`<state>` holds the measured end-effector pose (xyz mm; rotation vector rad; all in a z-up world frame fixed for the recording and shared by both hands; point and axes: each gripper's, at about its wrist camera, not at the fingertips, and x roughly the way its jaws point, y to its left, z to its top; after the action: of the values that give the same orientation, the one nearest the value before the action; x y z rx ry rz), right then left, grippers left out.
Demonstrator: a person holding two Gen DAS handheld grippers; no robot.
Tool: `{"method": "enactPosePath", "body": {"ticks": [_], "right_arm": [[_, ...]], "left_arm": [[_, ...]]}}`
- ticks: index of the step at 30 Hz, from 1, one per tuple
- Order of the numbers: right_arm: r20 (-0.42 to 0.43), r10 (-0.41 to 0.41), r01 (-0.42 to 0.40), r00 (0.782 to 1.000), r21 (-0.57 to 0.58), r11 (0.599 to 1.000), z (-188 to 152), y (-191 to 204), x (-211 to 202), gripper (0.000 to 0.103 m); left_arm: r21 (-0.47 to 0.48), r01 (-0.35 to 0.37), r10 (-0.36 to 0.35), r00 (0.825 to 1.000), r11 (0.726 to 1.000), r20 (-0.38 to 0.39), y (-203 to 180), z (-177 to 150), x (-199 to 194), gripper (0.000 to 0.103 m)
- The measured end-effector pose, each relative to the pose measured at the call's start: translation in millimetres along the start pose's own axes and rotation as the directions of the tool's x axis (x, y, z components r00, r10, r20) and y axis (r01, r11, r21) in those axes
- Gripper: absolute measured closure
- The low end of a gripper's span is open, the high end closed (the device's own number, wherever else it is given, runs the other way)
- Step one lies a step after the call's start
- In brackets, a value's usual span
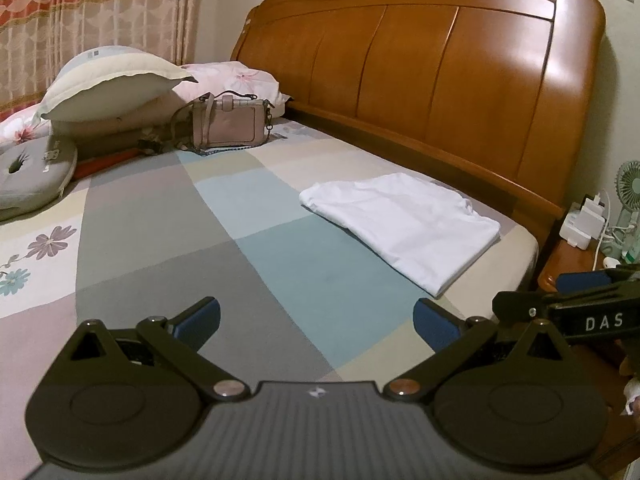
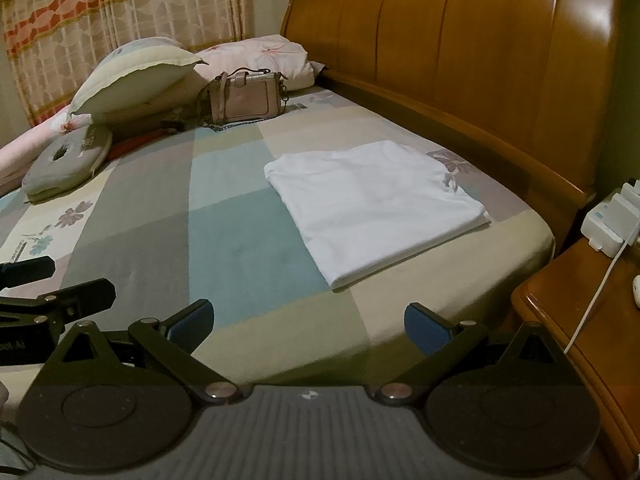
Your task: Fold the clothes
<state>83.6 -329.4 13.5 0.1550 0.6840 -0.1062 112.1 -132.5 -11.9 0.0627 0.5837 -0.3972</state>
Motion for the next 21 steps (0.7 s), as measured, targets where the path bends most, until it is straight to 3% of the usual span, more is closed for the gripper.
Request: {"method": "enactPosePath", "body": {"ticks": [21], "right_arm": [[-0.007,0.007,-0.007,1.0,0.0,1.0,1.4,3.6,3.0,0.0]], "left_arm": [[-0.024,-0.01,0.009,1.0,1.0,-0.011,7.5,-0.5,2.2,0.001]]}}
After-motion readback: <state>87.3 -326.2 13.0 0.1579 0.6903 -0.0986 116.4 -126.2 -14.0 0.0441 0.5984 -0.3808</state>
